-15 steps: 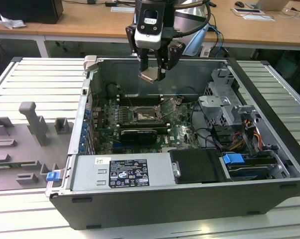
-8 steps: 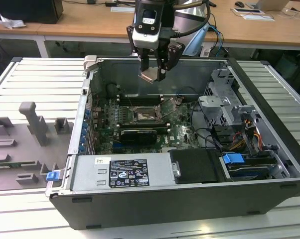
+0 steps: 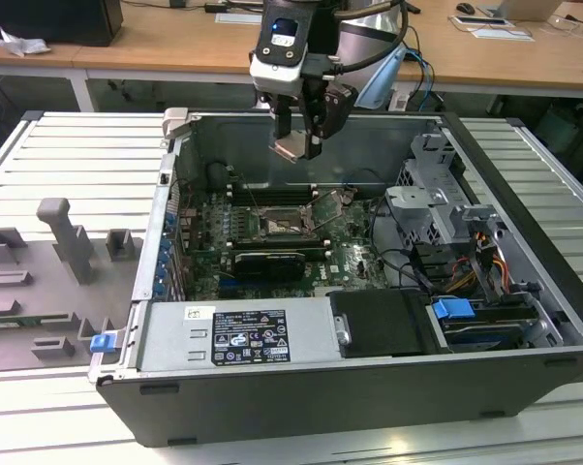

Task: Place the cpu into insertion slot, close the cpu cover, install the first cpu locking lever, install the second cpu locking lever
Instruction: 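Place the cpu into insertion slot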

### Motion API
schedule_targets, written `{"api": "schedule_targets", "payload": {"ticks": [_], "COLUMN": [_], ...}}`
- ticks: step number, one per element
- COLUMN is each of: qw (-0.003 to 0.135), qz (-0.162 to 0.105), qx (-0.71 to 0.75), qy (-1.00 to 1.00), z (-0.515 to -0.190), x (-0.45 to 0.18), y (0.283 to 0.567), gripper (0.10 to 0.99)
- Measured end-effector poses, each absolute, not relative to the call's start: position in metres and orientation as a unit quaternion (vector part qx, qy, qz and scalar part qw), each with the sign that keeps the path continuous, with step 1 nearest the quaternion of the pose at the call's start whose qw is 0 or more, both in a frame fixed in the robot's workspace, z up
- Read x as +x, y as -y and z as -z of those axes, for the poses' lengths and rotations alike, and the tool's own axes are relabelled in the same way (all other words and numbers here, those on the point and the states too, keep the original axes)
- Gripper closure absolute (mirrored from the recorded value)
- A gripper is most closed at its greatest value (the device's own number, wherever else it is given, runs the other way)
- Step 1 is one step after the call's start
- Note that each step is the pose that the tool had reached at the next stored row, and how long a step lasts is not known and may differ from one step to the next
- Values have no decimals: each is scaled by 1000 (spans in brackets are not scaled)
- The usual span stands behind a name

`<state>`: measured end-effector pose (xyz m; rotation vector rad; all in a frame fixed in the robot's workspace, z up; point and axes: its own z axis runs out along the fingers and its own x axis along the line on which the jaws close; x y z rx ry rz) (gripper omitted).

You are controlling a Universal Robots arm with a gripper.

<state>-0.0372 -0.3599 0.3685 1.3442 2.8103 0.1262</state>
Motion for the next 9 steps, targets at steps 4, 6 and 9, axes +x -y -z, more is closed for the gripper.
{"api": "schedule_targets", "payload": {"ticks": [4, 6, 9], "qw": [13, 13, 14], "qz": [-40, -40, -40], "qx": [448, 453, 463], "qy": [-893, -891, -885], "z": [-368, -368, -368], "x": [-37, -37, -37], "y": [360, 360, 360], "gripper": [545, 545, 545]}}
